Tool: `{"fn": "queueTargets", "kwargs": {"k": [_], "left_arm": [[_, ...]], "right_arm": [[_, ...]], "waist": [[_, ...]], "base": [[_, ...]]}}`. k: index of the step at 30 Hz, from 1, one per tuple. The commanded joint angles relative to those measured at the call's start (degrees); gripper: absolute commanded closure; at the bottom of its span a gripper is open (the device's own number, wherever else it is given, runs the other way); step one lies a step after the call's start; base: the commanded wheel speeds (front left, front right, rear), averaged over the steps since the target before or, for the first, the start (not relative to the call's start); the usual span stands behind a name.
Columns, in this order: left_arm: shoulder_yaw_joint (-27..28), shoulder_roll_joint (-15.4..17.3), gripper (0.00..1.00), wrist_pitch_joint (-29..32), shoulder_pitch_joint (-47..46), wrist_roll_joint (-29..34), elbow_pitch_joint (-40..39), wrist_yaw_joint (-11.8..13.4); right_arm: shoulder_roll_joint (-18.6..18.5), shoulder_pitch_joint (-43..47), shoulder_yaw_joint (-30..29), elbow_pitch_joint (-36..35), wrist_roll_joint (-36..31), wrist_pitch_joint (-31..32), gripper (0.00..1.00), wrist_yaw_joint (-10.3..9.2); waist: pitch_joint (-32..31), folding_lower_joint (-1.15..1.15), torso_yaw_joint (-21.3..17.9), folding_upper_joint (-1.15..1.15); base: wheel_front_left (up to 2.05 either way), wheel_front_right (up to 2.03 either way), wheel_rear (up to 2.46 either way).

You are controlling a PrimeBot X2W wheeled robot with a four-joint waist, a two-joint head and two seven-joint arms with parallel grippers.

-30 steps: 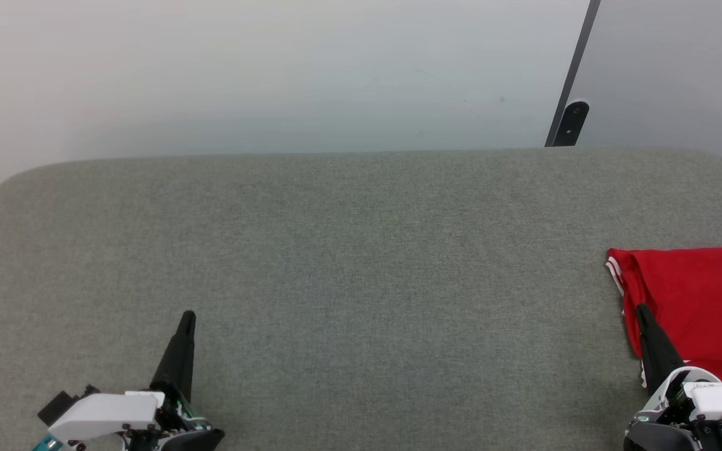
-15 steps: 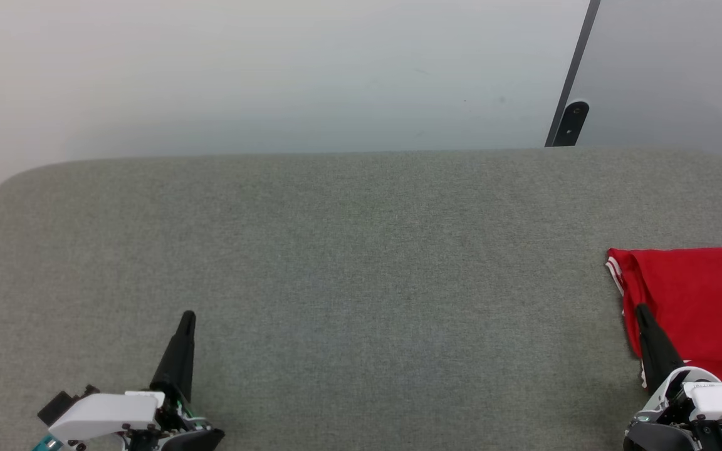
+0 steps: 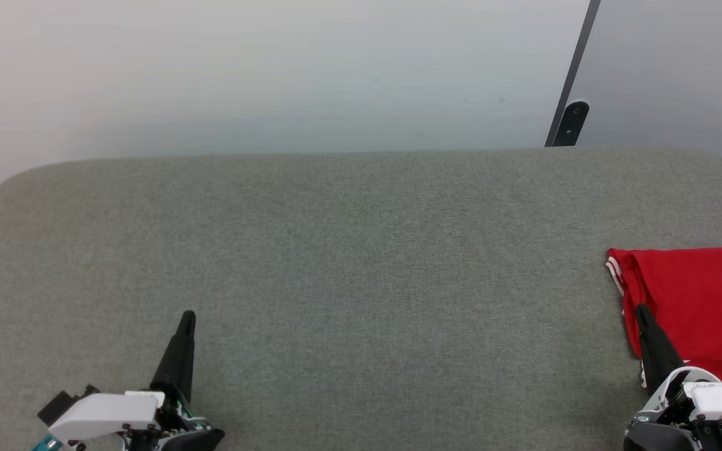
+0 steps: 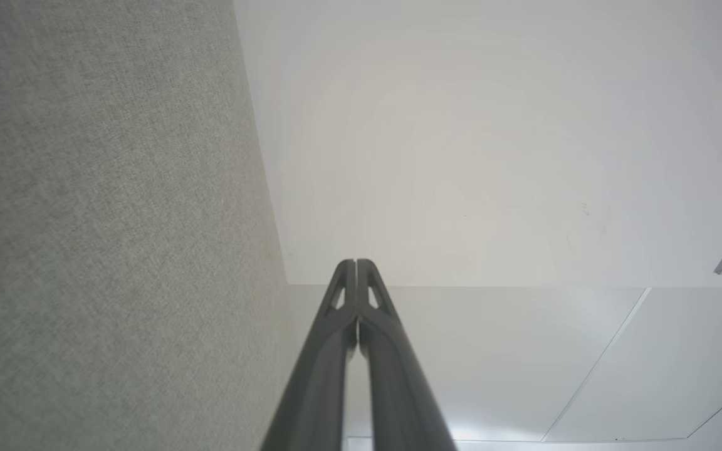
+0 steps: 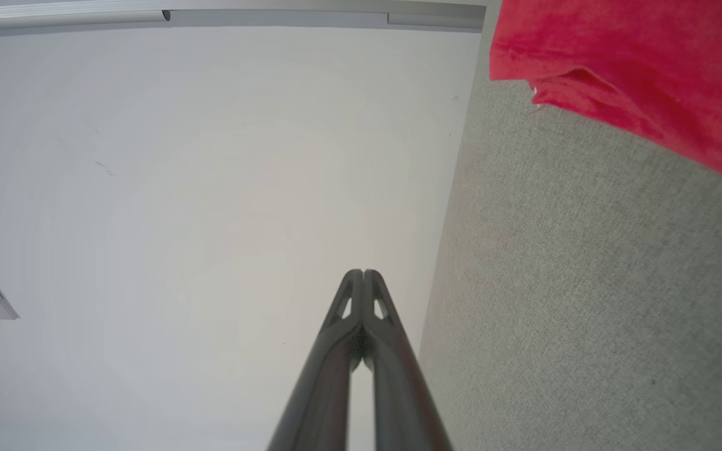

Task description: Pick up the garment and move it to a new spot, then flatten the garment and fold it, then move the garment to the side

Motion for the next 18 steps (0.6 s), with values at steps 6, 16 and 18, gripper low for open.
{"fn": "queueTargets", "kwargs": {"k": [6, 16, 18], "left_arm": [[0.10, -0.03, 1.00, 0.11, -0.59, -0.18, 0.04, -0.36], [0.09, -0.03, 1.00, 0.10, -0.59, -0.18, 0.05, -0.36], [0.09, -0.03, 1.00, 0.10, -0.59, -0.18, 0.05, -0.36]], "right_arm": [[0.15, -0.20, 0.02, 0.00, 0.22, -0.12, 1.00, -0.04], [0.15, -0.20, 0.02, 0.00, 0.23, -0.13, 1.00, -0.04], [0.15, -0.20, 0.01, 0.00, 0.23, -0.13, 1.00, -0.04]], "waist": [[0.00, 0.00, 0.00, 0.00], [0.00, 0.00, 0.00, 0.00], [0.00, 0.00, 0.00, 0.00]], "base": [[0.00, 0.00, 0.00], [0.00, 0.00, 0.00], [0.00, 0.00, 0.00]]}}
